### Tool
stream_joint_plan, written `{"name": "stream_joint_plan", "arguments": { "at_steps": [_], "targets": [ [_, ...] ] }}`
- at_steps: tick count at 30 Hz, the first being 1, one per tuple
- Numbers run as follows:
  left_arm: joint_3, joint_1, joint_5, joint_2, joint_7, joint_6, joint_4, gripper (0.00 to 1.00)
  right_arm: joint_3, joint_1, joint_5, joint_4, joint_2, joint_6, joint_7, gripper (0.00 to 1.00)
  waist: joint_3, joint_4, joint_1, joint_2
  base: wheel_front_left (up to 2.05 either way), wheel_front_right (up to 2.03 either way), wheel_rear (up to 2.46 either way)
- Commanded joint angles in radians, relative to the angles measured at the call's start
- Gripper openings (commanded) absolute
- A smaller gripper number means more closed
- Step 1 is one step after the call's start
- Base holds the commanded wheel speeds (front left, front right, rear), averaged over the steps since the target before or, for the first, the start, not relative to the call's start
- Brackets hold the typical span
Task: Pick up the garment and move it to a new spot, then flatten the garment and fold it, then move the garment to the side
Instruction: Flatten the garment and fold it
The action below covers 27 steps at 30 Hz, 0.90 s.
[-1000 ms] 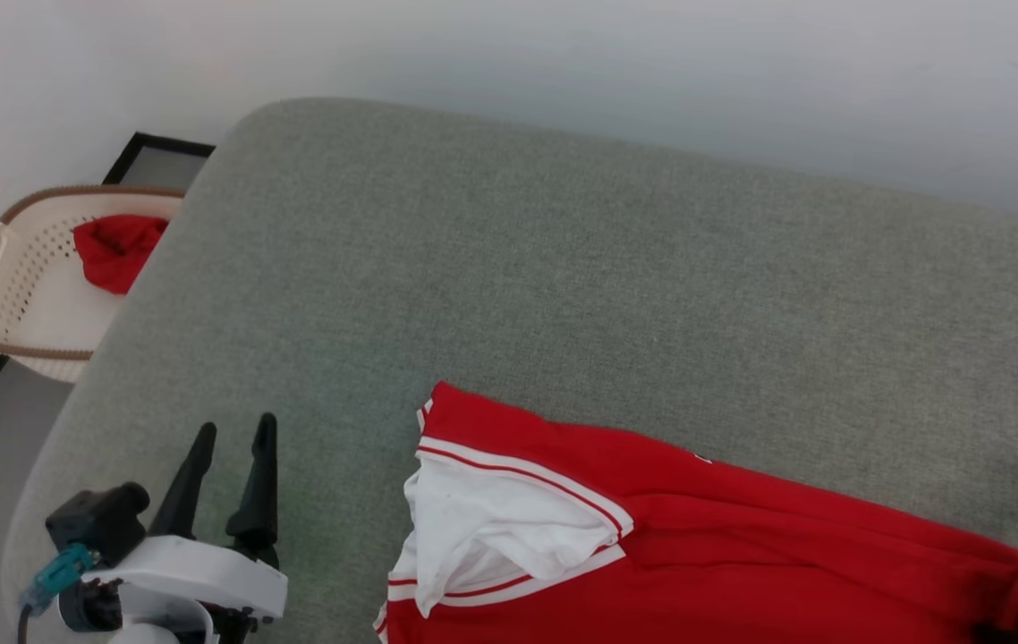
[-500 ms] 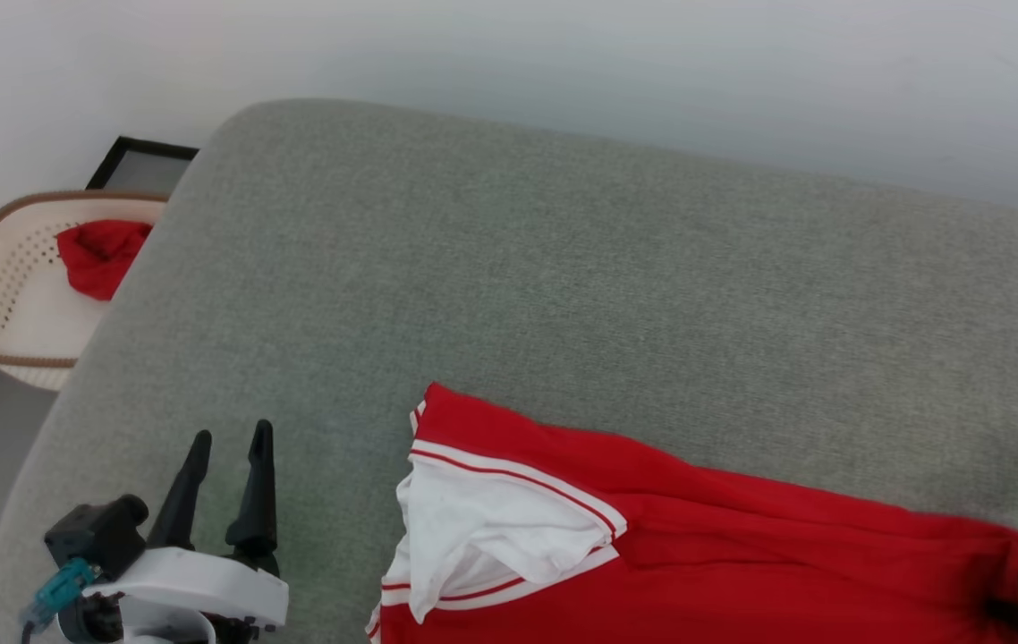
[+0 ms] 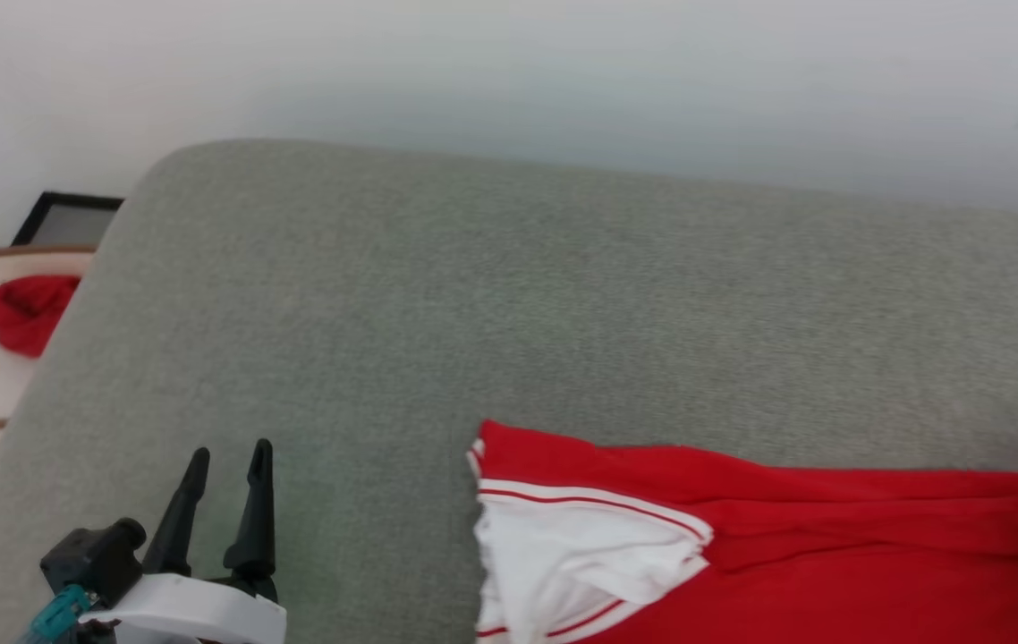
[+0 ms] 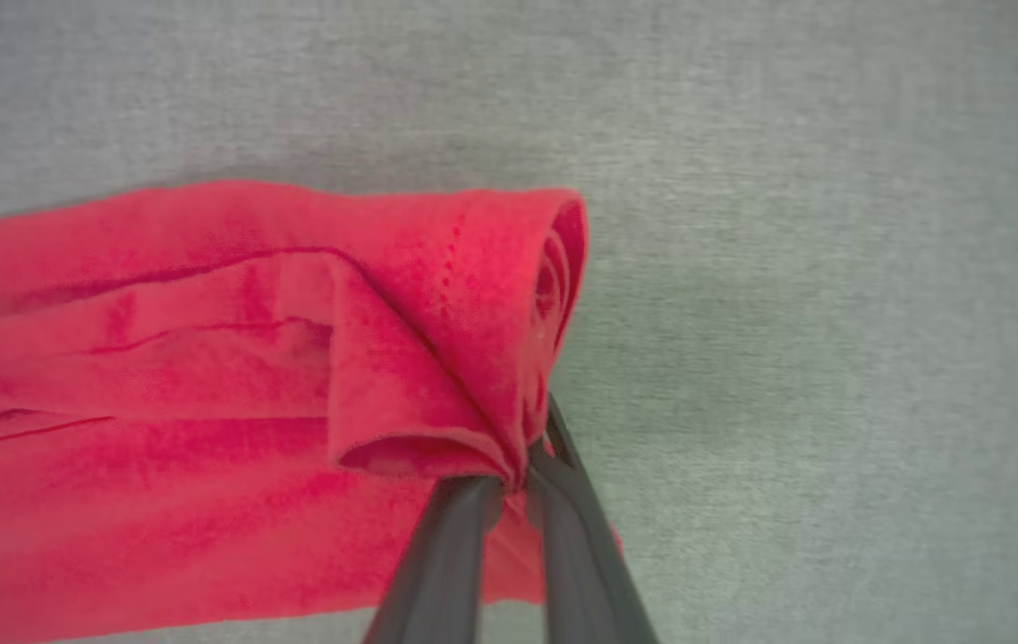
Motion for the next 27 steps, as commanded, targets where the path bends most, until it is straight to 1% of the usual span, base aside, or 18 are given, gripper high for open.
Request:
{"name": "stream_joint_plan", "arguments": {
  "at_steps": [1,7,11,13,16,19,22,27],
  "targets": [
    [-0.001,0.014,0.007,0.003,0.001,-0.002,-0.004,1.0,-0.009,-0.017,-0.012,0.016,-0.019,-0.001,-0.01,0.0,-0.018,-0.032,0.0,0.0,0.0,0.0,0.0],
    [-0.013,0.017,0.005,0.009,0.001,-0.002,0.001,1.0,-0.021,-0.039,-0.048,0.072,-0.082,-0.001,-0.028,0.0,-0.034,-0.062,0.0,0.0,0.0,0.0,0.0],
    [-0.014,0.021,0.0,0.012,0.001,-0.002,0.005,1.0,-0.019,-0.055,-0.048,0.082,-0.096,-0.001,-0.019,0.0,-0.042,-0.069,0.0,0.0,0.0,0.0,0.0],
    [-0.015,0.023,-0.004,0.014,0.0,-0.002,0.008,1.0,-0.012,-0.06,-0.031,0.073,-0.09,-0.001,-0.009,0.0,-0.049,-0.072,0.0,0.0,0.0,0.0,0.0],
    [-0.016,0.032,-0.009,0.016,0.0,-0.002,0.012,1.0,-0.002,-0.059,0.026,0.038,-0.065,-0.001,0.025,0.0,-0.062,-0.072,0.0,0.0,0.0,0.0,0.0],
    [-0.015,0.042,-0.014,0.017,0.0,-0.002,0.014,1.0,0.004,-0.041,0.092,-0.024,-0.029,-0.001,0.073,0.0,-0.076,-0.068,0.0,0.0,0.0,0.0,0.0],
    [-0.012,0.052,-0.017,0.017,0.0,-0.002,0.017,1.0,0.009,-0.024,0.15,-0.105,0.026,-0.001,0.124,0.0,-0.091,-0.059,0.0,0.0,0.0,0.0,0.0],
    [-0.014,0.062,-0.018,0.012,0.0,-0.002,0.02,1.0,0.023,0.005,0.192,-0.236,0.14,-0.001,0.196,0.0,-0.113,-0.037,0.0,0.0,0.0,0.0,0.0]
  ]
}}
